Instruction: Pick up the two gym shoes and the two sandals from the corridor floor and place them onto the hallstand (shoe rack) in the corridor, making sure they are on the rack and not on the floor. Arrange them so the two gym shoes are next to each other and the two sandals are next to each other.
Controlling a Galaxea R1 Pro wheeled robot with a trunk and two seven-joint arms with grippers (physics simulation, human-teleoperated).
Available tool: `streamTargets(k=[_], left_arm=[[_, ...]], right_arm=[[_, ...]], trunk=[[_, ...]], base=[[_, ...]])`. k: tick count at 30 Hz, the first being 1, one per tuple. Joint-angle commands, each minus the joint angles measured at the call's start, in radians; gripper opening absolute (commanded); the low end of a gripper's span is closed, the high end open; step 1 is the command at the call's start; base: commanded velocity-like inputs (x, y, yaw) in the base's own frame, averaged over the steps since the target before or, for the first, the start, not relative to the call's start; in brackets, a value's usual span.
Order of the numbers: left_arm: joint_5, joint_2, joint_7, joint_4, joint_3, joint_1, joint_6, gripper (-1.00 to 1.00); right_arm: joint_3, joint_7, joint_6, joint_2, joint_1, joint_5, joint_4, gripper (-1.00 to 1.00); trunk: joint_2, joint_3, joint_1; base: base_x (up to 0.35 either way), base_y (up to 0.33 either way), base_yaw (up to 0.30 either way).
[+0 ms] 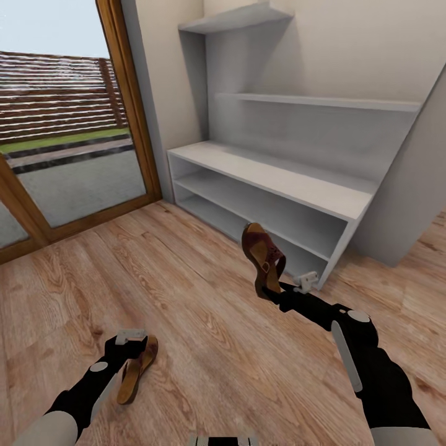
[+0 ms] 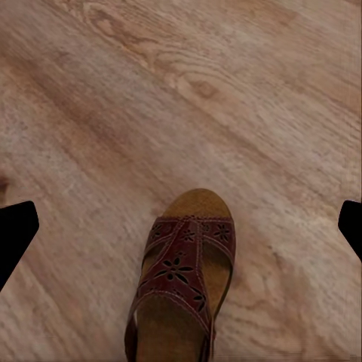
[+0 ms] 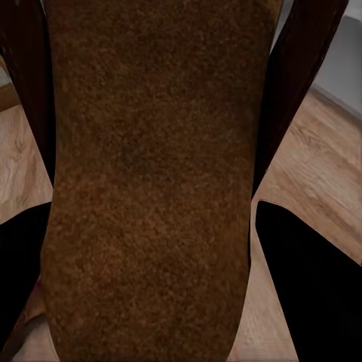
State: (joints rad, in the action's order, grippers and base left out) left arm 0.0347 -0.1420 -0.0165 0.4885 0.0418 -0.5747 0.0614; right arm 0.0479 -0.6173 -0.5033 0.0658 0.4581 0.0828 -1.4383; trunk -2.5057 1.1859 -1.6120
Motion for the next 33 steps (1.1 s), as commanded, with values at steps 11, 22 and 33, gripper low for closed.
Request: streamTargets(k=[11, 22, 33], left_arm=[[0.004, 0.0, 0.0, -0.001, 0.006, -0.001, 0.002, 1.0], [0.003, -0.013, 0.0, -0.003, 0.005, 0.0, 0.006, 1.0], [0.002, -0.042, 0.0, -0.023, 0.012, 0.001, 0.009, 1.0]], right_arm=[[0.003, -0.001, -0.009, 0.0, 0.001, 0.011, -0.001, -1.0], [0.031, -0.001, -0.009, 0.0, 0.001, 0.011, -0.001, -1.0], [0.038, -0.001, -0.009, 0.0, 0.0, 0.011, -0.001, -1.0]], trunk=[[-0.003, 0.048, -0.005], [-0.006, 0.107, -0.01], [-0.007, 0.136, -0.012]], base=[[0.0, 0.0, 0.0], [0.0, 0.0, 0.0], [0.0, 0.0, 0.0]])
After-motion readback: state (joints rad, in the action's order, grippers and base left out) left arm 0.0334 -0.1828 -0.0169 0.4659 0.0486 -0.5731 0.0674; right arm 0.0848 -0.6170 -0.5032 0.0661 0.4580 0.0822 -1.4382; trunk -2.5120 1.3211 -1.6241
